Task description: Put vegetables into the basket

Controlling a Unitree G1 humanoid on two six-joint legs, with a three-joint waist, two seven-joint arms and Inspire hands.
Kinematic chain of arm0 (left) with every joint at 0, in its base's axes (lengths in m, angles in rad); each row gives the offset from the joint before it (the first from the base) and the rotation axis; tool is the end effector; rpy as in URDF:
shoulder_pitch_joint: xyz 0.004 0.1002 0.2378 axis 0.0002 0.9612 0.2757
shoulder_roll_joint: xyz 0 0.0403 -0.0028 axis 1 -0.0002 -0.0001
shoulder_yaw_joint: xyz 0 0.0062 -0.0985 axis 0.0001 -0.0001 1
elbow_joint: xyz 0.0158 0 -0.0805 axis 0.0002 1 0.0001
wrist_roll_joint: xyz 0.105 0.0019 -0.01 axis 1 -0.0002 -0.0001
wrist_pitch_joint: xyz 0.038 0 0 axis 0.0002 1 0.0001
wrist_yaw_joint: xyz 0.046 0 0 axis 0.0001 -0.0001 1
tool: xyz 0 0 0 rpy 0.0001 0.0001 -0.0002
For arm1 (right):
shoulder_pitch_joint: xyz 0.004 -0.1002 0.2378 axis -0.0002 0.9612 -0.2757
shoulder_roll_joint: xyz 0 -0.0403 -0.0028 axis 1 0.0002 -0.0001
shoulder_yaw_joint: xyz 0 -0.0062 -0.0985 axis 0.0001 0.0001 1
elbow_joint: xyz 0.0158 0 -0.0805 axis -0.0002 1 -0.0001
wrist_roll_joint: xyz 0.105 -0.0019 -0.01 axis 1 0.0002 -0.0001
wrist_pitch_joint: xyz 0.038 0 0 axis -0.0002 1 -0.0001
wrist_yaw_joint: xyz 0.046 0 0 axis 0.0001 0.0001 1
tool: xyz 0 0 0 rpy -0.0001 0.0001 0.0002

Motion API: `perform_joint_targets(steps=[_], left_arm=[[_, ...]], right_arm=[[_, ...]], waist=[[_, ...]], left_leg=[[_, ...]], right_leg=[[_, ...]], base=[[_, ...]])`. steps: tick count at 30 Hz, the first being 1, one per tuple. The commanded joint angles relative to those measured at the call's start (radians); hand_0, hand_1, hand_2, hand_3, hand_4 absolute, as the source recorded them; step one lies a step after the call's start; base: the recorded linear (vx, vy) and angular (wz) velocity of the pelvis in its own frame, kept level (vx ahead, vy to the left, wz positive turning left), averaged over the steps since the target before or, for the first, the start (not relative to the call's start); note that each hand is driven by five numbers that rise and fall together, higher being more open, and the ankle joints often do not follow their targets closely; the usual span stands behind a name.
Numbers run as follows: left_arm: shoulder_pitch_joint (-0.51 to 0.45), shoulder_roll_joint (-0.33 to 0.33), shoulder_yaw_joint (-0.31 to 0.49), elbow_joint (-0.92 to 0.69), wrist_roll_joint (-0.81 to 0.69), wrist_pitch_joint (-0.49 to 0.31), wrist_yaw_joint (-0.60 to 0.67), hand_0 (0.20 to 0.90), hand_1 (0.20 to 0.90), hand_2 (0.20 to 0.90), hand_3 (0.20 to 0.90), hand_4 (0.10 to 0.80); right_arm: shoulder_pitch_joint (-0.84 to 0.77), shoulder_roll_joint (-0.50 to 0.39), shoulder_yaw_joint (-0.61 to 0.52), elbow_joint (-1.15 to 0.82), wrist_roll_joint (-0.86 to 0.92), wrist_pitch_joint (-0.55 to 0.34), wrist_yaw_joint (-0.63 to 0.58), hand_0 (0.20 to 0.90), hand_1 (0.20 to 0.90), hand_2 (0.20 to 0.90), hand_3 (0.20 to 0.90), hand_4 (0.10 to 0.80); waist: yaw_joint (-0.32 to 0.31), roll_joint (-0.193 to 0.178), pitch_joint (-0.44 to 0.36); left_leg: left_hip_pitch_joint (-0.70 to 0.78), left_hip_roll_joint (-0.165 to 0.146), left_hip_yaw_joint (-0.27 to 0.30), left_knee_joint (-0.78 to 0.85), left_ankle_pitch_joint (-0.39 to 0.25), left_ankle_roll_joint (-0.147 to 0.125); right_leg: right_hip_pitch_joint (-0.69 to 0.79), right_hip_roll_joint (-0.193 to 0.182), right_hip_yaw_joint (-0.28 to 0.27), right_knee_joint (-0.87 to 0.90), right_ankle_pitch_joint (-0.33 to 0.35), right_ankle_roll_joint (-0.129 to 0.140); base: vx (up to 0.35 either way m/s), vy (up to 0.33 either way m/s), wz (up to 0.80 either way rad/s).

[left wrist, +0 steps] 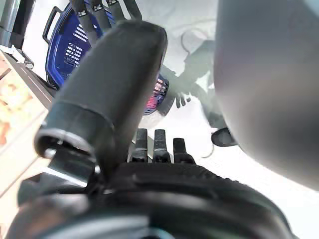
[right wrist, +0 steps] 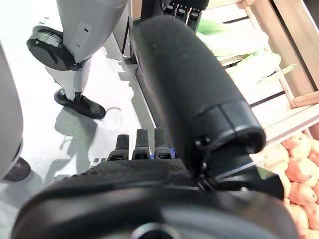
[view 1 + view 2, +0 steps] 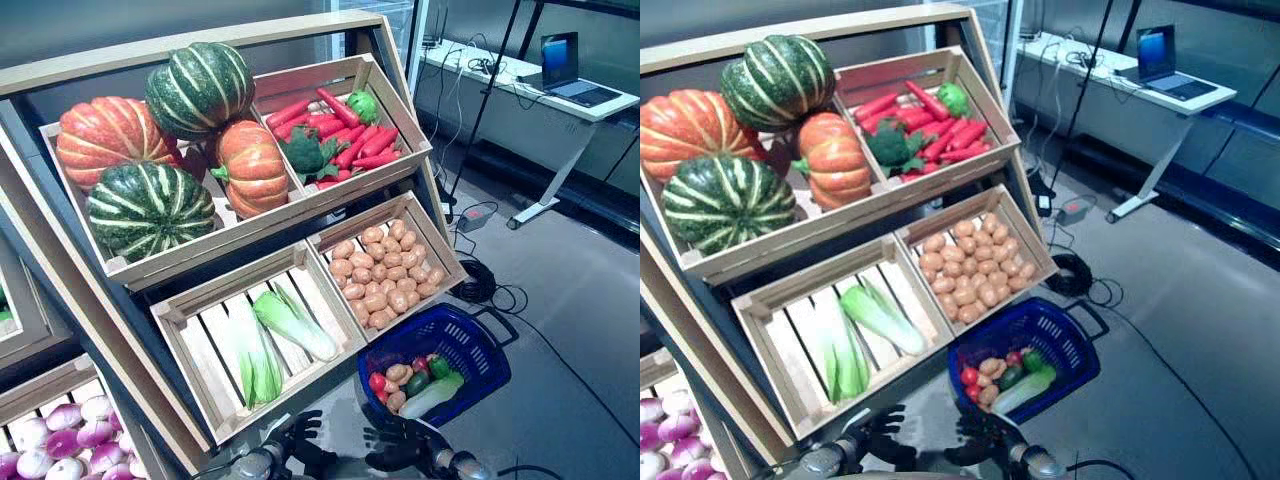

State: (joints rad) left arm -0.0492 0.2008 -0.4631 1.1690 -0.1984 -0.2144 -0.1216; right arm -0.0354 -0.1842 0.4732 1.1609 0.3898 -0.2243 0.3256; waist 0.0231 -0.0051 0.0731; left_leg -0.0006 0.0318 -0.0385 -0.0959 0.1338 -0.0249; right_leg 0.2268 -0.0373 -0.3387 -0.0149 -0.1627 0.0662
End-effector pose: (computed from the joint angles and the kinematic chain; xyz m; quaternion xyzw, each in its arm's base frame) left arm 0.1030 0.1800 -0.1118 0.0959 0.4595 -0.1506 0.8700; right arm 0.0996 -0.1748 -0.1130 0.0314 0.4570 0.1888 0.8686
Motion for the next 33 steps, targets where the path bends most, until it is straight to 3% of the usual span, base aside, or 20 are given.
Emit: perform_joint_targets(steps=[1, 23, 29, 31, 33], left_arm=[[-0.076, -0.031, -0.014, 0.045, 0.009, -0.063, -0.005, 0.900, 0.900, 0.900, 0.900, 0.800], [-0.071, -0.036, -0.017, 0.043, 0.018, -0.068, 0.001, 0.900, 0.900, 0.900, 0.900, 0.800], [-0.086, -0.024, -0.049, 0.011, 0.050, -0.204, 0.031, 0.900, 0.900, 0.900, 0.900, 0.800], [-0.098, -0.009, -0.059, -0.066, 0.007, -0.292, 0.027, 0.900, 0.900, 0.900, 0.900, 0.800], [-0.104, 0.006, -0.055, -0.138, -0.032, -0.318, 0.011, 0.900, 0.900, 0.900, 0.900, 0.800]], right_arm=[[-0.083, 0.017, -0.049, -0.004, -0.021, -0.083, -0.014, 0.900, 0.900, 0.900, 0.900, 0.800], [-0.083, 0.018, -0.053, -0.005, -0.024, -0.082, -0.026, 0.900, 0.900, 0.900, 0.900, 0.800], [-0.090, 0.012, -0.049, -0.009, -0.012, -0.082, -0.044, 0.900, 0.900, 0.900, 0.900, 0.800], [-0.092, 0.002, -0.047, -0.032, -0.006, -0.067, -0.054, 0.900, 0.900, 0.900, 0.900, 0.800], [-0.092, -0.005, -0.048, -0.047, -0.001, -0.059, -0.056, 0.900, 0.900, 0.900, 0.900, 0.800]], waist=[[0.024, 0.010, 0.028], [0.020, 0.019, 0.034], [0.019, 0.023, 0.039], [0.021, 0.025, 0.044], [0.024, 0.026, 0.048]], left_leg=[[0.095, 0.011, 0.073, 0.009, -0.085, -0.016], [0.097, 0.011, 0.074, 0.009, -0.086, -0.016], [0.093, 0.009, 0.069, 0.009, -0.085, -0.016], [0.091, 0.009, 0.067, 0.009, -0.084, -0.018], [0.089, 0.009, 0.064, 0.009, -0.083, -0.019]], right_leg=[[-0.071, -0.063, 0.077, -0.050, 0.186, 0.001], [-0.074, -0.067, 0.081, -0.047, 0.184, 0.000], [-0.081, -0.067, 0.085, -0.041, 0.181, -0.001], [-0.084, -0.067, 0.086, -0.038, 0.180, -0.002], [-0.085, -0.066, 0.085, -0.037, 0.180, -0.003]], base=[[0.000, 0.000, 0.00], [0.000, 0.000, 0.00], [0.000, 0.000, 0.00], [0.000, 0.000, 0.00], [0.000, 0.000, 0.00]])
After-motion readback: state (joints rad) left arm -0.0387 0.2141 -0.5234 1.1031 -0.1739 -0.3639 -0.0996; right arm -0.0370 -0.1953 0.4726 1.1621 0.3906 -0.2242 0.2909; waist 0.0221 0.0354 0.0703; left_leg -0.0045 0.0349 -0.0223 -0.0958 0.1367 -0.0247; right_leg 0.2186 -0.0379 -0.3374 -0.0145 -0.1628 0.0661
